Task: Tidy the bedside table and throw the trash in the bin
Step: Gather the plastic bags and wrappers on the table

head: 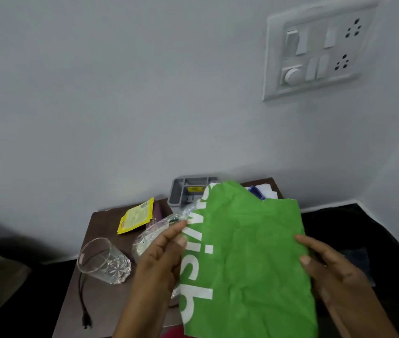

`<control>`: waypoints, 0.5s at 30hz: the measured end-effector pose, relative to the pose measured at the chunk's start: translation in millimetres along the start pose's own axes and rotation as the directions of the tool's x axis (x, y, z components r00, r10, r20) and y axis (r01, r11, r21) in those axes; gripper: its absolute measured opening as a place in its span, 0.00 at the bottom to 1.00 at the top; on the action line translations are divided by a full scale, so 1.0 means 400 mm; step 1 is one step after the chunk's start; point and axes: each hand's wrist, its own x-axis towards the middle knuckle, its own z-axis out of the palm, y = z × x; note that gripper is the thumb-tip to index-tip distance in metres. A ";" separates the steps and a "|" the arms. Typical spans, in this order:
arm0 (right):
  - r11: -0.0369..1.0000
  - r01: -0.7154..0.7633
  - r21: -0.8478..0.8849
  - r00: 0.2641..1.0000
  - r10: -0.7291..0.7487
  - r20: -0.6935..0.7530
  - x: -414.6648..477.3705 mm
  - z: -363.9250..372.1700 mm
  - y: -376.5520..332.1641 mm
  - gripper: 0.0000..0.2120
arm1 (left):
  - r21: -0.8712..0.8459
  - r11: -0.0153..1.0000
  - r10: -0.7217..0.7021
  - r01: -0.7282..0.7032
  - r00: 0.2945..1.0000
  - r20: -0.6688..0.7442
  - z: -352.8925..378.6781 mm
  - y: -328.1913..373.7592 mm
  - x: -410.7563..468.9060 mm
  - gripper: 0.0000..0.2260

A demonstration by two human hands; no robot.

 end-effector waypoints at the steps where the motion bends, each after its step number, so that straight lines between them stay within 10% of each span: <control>1: 0.997 0.022 -0.071 0.999 -0.024 -0.033 -0.006 -0.020 -0.002 0.37 | 0.050 0.999 0.006 -0.006 1.000 -0.002 0.024 -0.008 0.007 0.15; 8: 0.982 0.129 -0.138 0.899 -0.174 -0.403 0.006 -0.179 -0.016 0.30 | 0.346 0.933 0.062 -0.097 0.992 0.110 0.227 -0.140 0.111 0.15; 10: 0.978 0.139 -0.154 0.814 -0.202 -0.545 0.015 -0.231 -0.007 0.11 | 0.370 0.923 0.055 -0.104 0.988 0.141 0.298 -0.192 0.158 0.16; 15: 0.919 0.078 -0.386 0.568 -0.359 -0.741 0.065 -0.388 0.038 0.19 | 0.447 0.886 0.023 -0.122 0.975 0.220 0.462 -0.351 0.280 0.16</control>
